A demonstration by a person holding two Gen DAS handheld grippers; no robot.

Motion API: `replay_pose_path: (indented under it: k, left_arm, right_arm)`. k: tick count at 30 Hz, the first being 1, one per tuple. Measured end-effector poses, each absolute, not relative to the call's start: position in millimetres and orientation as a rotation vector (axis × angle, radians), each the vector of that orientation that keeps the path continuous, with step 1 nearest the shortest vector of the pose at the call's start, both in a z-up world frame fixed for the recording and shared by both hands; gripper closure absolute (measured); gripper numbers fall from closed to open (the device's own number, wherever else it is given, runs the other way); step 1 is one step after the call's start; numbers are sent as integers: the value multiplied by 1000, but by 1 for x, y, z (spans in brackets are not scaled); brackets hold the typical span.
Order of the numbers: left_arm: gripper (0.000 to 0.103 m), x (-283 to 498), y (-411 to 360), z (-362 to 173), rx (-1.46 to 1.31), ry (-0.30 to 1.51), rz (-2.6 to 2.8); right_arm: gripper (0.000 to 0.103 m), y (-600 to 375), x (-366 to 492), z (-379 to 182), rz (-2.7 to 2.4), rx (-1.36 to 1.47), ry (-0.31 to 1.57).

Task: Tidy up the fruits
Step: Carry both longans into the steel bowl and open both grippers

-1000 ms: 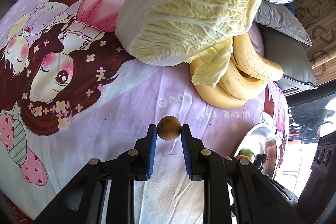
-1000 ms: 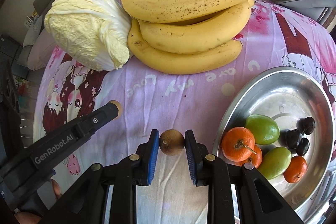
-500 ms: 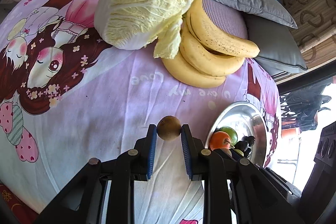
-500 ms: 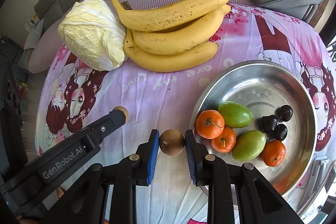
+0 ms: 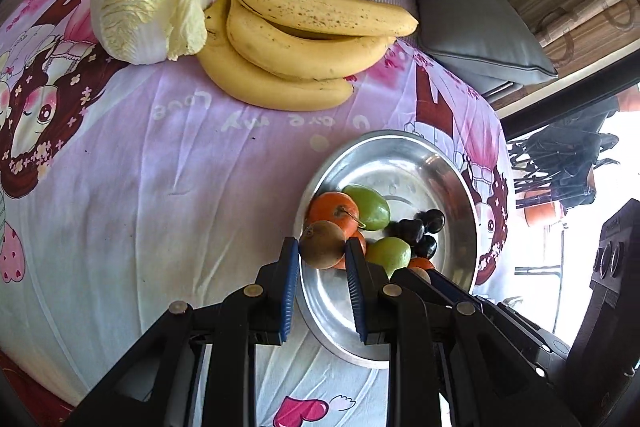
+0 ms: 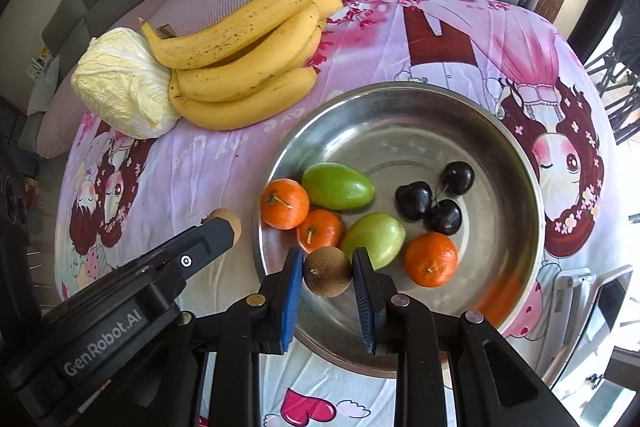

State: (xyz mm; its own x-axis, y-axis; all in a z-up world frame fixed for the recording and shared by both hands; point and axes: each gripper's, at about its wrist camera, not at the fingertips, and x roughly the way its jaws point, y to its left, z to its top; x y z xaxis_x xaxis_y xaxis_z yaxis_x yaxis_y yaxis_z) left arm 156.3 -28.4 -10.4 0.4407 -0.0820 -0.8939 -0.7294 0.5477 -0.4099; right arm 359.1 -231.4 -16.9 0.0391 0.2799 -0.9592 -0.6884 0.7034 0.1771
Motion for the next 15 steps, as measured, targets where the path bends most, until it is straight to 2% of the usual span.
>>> replay_pose_path:
  k: [15]
  left_arm:
    - [78, 170, -73, -44, -920, 1187, 436]
  right_arm:
    - [76, -275, 367, -58, 664, -433, 1461]
